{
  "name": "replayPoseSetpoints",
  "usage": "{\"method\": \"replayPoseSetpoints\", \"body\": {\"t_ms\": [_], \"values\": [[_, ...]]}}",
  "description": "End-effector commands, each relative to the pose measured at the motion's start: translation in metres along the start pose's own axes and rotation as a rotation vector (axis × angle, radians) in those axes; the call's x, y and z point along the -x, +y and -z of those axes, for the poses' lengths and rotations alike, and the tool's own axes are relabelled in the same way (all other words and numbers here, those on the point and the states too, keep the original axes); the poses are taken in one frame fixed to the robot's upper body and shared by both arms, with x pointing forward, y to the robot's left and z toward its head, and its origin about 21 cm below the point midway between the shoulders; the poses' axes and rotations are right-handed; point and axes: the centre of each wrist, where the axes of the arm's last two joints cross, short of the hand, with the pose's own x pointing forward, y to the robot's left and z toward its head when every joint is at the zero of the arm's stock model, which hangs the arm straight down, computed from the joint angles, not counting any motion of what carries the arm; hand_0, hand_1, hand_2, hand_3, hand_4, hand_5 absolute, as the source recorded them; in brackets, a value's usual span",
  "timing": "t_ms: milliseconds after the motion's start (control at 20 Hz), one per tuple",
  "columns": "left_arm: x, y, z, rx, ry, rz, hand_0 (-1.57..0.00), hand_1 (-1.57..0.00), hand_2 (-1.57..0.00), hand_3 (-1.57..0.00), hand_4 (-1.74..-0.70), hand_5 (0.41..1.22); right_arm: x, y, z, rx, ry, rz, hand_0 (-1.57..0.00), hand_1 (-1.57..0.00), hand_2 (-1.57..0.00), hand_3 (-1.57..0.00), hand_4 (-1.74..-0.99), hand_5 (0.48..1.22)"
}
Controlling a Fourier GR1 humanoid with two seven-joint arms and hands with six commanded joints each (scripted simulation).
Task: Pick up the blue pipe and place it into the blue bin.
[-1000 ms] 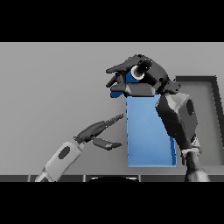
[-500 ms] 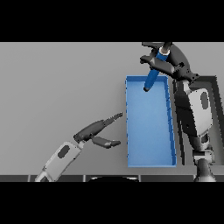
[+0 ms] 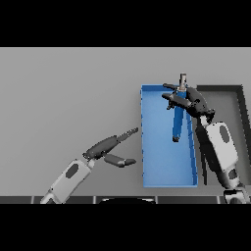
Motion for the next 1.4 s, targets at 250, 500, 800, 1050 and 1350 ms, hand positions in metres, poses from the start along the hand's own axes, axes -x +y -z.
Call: {"method": "replayPoseSetpoints", "body": {"t_ms": [250,500,800,1050,1350], "values": [[-0.004,0.003,0.001,-0.013,0.000,0.006,0.00,0.00,0.00,0.00,-0.89,0.454,0.043,-0.006,0.012,0.049,0.301,-0.019,-1.04,-0.93,-0.89,-0.72,-1.455,1.164],[-0.006,0.003,0.000,-0.005,0.001,-0.001,0.00,0.00,0.00,0.00,-0.89,0.452,0.049,0.001,0.018,0.012,0.418,-0.163,-0.34,-0.31,-0.29,-0.23,-1.208,1.028],[-0.001,0.000,0.001,-0.008,-0.007,-0.009,0.00,0.00,0.00,0.00,-0.90,0.453,0.062,0.001,0.023,0.036,0.403,-0.376,-0.09,-0.08,-0.08,-0.06,-1.126,0.794],[-0.004,0.001,0.002,-0.011,-0.022,-0.016,0.00,0.00,0.00,0.00,-0.91,0.460,0.064,0.000,0.024,0.056,0.389,-0.368,-0.03,-0.03,-0.02,-0.02,-1.120,0.702],[-0.001,-0.001,0.002,-0.002,-0.011,-0.025,0.00,0.00,0.00,0.00,-0.92,0.467,0.067,-0.003,0.026,0.038,0.393,-0.377,-0.01,-0.01,-0.01,-0.01,-1.129,0.673]]}}
